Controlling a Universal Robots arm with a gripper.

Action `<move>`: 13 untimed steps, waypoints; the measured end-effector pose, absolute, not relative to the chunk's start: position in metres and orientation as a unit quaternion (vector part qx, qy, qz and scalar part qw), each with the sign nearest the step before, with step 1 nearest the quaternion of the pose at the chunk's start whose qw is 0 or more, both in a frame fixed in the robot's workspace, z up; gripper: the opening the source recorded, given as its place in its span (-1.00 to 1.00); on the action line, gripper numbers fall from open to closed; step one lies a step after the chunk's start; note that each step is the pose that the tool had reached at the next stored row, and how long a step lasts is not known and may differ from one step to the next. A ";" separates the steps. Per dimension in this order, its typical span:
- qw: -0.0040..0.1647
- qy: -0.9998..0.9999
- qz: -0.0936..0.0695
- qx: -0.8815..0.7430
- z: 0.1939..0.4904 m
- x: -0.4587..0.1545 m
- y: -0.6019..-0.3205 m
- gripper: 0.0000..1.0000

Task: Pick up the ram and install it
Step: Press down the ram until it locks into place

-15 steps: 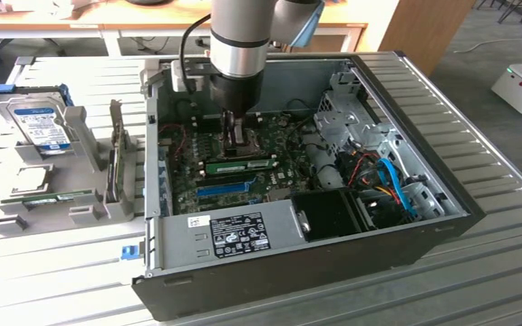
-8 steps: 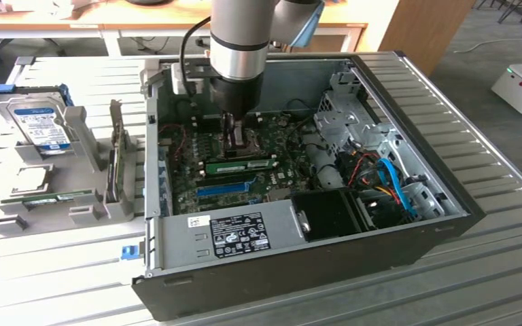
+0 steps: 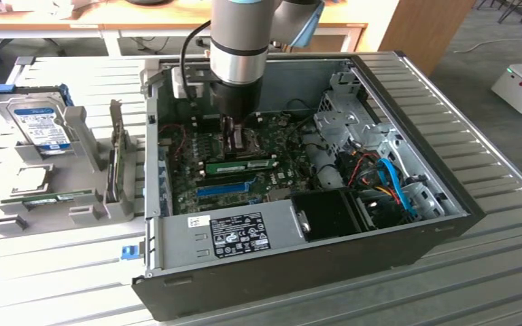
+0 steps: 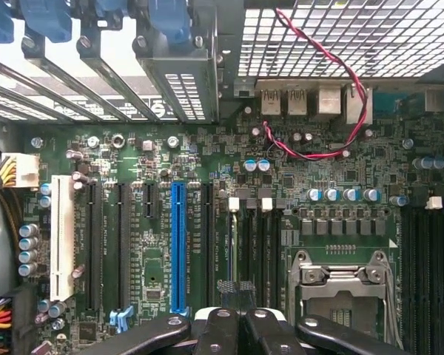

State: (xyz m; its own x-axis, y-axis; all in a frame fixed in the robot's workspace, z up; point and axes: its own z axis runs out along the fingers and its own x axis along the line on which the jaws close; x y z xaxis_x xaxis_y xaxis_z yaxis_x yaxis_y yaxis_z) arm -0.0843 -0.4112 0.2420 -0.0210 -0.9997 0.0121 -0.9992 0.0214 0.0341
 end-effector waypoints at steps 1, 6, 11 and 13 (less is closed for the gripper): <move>0.016 -0.714 -0.008 0.699 0.241 -0.084 -0.411 -0.79; 0.016 -0.714 -0.008 0.699 0.239 -0.084 -0.411 -0.79; 0.016 -0.714 -0.008 0.699 0.238 -0.084 -0.411 -0.79; 0.016 -0.714 -0.008 0.699 0.238 -0.084 -0.411 -0.79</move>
State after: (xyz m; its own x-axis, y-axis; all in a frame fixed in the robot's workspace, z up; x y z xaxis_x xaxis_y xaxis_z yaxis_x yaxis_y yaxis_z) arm -0.0843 -0.4111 0.2376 -0.0210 -0.9997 0.0118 -0.9992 0.0214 0.0339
